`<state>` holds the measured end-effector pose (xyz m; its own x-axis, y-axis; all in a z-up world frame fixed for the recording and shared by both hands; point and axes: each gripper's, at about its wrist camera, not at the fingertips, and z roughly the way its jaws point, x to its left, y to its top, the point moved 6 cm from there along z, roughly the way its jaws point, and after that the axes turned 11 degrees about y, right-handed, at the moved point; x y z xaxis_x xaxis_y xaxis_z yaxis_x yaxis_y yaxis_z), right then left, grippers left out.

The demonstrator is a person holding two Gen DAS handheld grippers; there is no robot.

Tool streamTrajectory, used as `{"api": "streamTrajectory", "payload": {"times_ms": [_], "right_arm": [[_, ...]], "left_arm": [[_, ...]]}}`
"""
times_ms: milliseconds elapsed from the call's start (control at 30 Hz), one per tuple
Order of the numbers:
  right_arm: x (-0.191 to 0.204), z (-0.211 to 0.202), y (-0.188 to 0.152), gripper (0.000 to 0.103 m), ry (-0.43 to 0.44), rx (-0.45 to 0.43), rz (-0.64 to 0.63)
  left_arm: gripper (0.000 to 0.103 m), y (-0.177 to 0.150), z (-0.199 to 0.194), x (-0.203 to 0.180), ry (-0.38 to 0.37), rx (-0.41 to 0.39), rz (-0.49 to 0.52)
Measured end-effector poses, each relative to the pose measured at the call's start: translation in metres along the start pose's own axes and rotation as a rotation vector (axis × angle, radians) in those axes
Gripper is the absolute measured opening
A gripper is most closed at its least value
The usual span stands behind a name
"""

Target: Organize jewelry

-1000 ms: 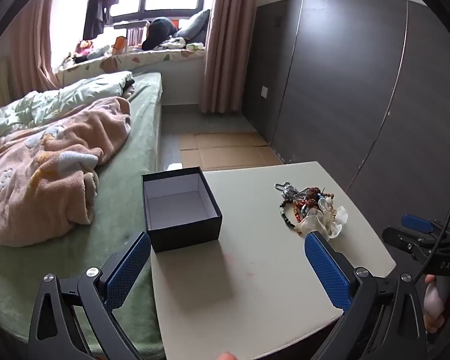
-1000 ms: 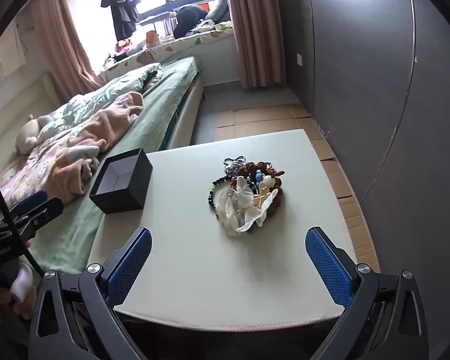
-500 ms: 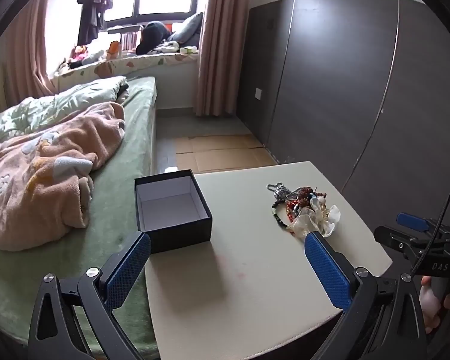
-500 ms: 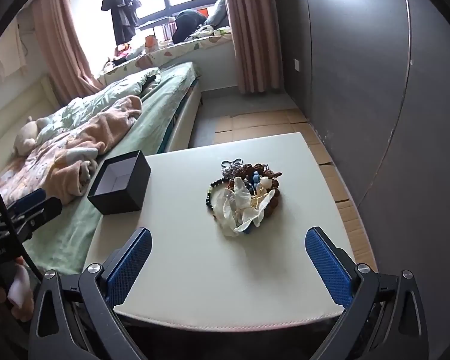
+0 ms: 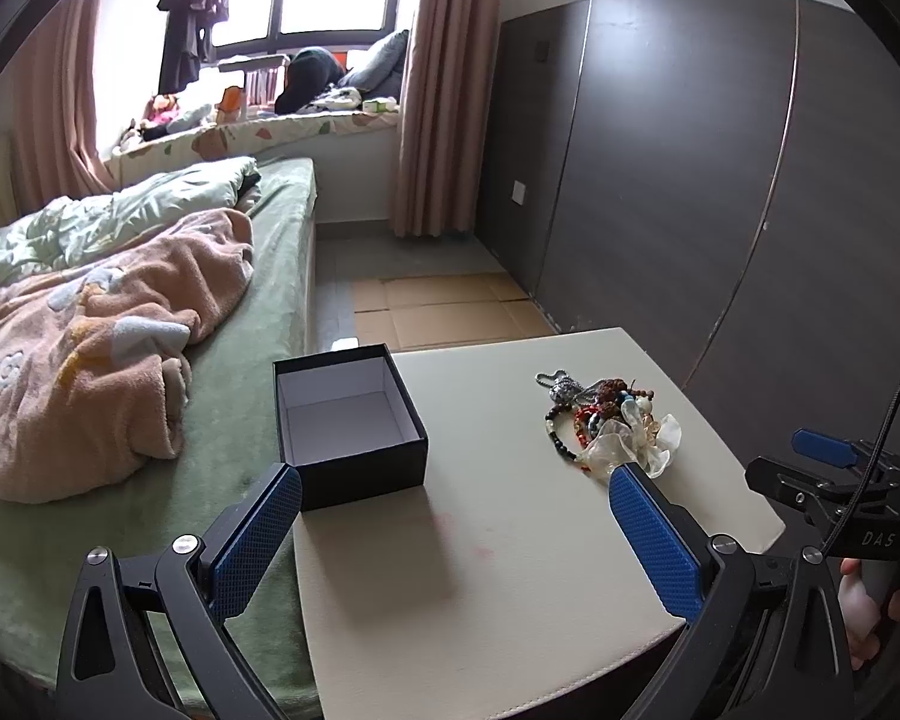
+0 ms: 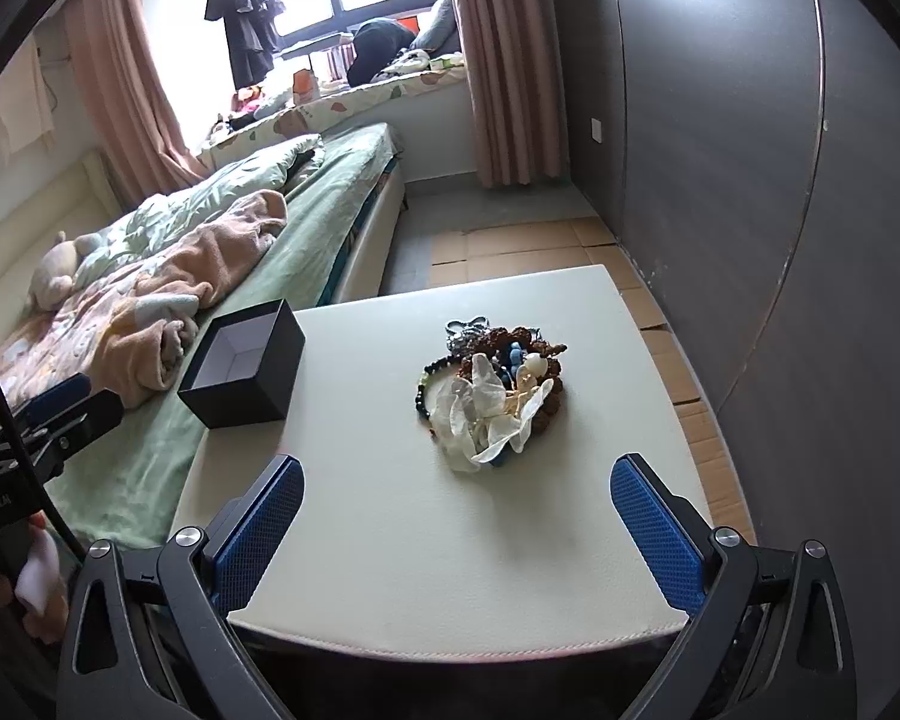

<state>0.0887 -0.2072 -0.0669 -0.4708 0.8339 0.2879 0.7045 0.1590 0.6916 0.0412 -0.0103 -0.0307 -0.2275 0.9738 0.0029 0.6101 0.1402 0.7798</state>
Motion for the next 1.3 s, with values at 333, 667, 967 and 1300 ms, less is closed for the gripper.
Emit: {"api": "streamTrajectory", "payload": {"times_ms": [333, 667, 967, 1300], "right_arm": [[0.007, -0.004, -0.001, 0.103, -0.007, -0.011, -0.033], [0.007, -0.006, 0.0, 0.103, -0.002, -0.025, -0.036], [0.008, -0.005, 0.0, 0.103, 0.004, -0.027, -0.029], [0.01, -0.003, 0.001, 0.103, 0.007, -0.024, -0.036]], "left_arm": [[0.102, -0.002, 0.001, -0.006, 0.001, -0.007, 0.008], [0.102, -0.002, 0.001, -0.003, 0.013, -0.019, -0.004], [0.102, 0.001, 0.003, 0.004, 0.026, -0.026, -0.013], [0.102, 0.001, 0.002, 0.003, 0.022, -0.033, -0.009]]}}
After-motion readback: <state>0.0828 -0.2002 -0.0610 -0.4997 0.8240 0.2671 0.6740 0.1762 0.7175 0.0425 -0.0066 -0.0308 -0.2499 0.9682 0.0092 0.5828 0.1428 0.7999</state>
